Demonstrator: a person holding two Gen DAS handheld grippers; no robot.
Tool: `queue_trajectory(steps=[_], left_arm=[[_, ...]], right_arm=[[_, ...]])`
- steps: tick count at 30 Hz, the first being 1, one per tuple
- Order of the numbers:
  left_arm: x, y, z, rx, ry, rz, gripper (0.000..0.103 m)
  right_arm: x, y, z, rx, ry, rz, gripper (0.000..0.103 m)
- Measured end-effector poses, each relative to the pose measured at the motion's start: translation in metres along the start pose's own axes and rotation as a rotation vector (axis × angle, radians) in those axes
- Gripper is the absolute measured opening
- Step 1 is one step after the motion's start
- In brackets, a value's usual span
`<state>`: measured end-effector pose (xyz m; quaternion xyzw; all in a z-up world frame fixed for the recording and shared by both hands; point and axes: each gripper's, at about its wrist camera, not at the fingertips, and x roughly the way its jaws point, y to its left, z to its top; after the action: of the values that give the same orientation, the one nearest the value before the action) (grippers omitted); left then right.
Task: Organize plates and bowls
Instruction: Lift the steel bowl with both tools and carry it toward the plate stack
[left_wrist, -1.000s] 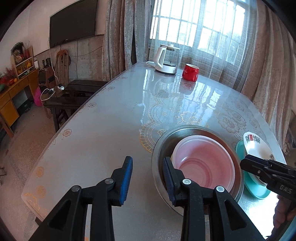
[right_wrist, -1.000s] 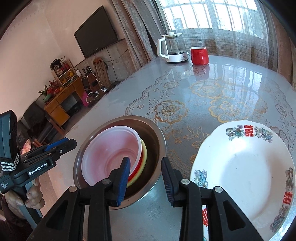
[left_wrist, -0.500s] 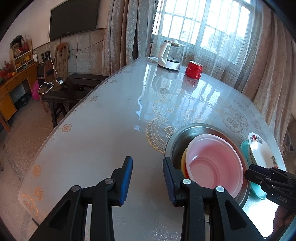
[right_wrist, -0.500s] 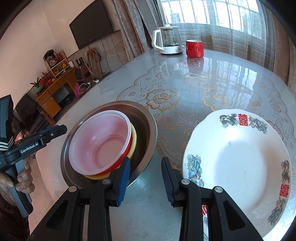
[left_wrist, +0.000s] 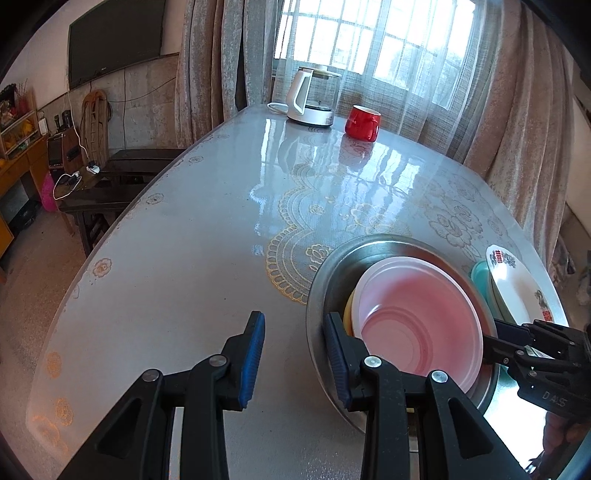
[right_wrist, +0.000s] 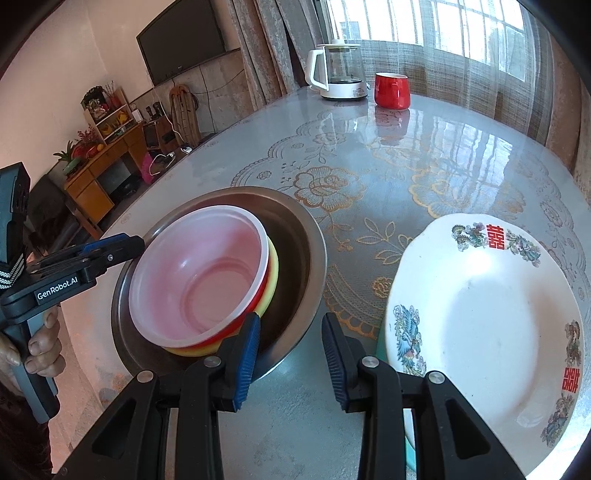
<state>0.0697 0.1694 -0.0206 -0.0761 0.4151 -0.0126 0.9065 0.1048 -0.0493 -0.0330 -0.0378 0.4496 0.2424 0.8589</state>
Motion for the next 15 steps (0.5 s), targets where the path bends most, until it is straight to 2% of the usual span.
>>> queue_trajectory(steps=[5,15], left_arm=[[0.012,0.000,0.003,0.014,0.032,-0.027,0.030],[0.016,0.002,0.007,0.041,0.018,-0.092,0.020]], right_arm=[[0.005,0.001,0.001,-0.008,0.008,-0.016,0.035],[0.014,0.005,0.007,-0.057,0.025,-0.071,0.034]])
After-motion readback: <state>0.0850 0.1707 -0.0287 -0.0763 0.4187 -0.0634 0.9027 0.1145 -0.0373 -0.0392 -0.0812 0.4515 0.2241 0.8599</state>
